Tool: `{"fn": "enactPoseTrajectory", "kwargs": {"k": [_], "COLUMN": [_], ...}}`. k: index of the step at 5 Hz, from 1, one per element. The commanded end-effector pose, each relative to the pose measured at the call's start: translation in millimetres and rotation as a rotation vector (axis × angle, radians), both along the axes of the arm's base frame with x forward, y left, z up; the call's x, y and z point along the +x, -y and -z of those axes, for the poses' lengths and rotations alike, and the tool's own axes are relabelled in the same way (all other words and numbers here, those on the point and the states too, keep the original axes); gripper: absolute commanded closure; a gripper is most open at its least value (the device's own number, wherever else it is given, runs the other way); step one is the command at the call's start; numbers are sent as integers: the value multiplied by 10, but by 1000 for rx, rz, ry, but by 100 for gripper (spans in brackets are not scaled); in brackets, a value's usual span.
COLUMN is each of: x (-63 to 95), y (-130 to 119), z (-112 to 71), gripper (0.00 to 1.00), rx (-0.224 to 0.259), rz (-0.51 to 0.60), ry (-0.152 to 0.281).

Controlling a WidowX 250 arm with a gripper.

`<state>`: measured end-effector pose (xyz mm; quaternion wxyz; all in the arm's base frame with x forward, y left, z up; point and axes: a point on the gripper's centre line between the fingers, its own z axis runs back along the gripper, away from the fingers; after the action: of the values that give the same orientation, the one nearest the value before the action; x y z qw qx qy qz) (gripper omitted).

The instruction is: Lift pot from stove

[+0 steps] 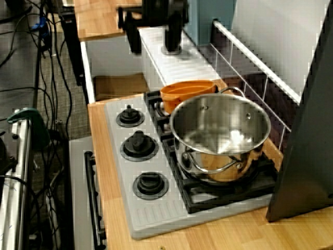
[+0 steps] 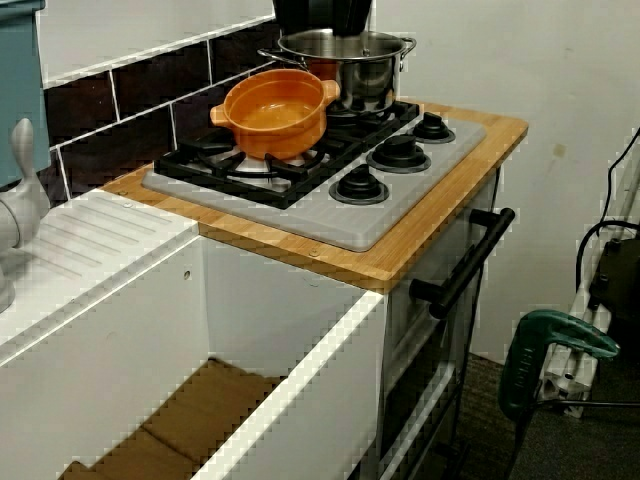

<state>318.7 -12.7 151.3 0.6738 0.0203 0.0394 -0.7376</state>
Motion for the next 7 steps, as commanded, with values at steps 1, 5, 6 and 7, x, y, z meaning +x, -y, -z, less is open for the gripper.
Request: {"fn": "enactPoseTrajectory", "kwargs": {"k": [1,5,6,7], "x": [-20,180,229,231], "y": [-217,-14,17,3], "z": [223,631,688,755], "gripper": [0,0,0,0], "rx": [-57,-105,-108,-85], "rz": [-34,-98,-115,-181], "ry": [24,-46,-54,-37]}}
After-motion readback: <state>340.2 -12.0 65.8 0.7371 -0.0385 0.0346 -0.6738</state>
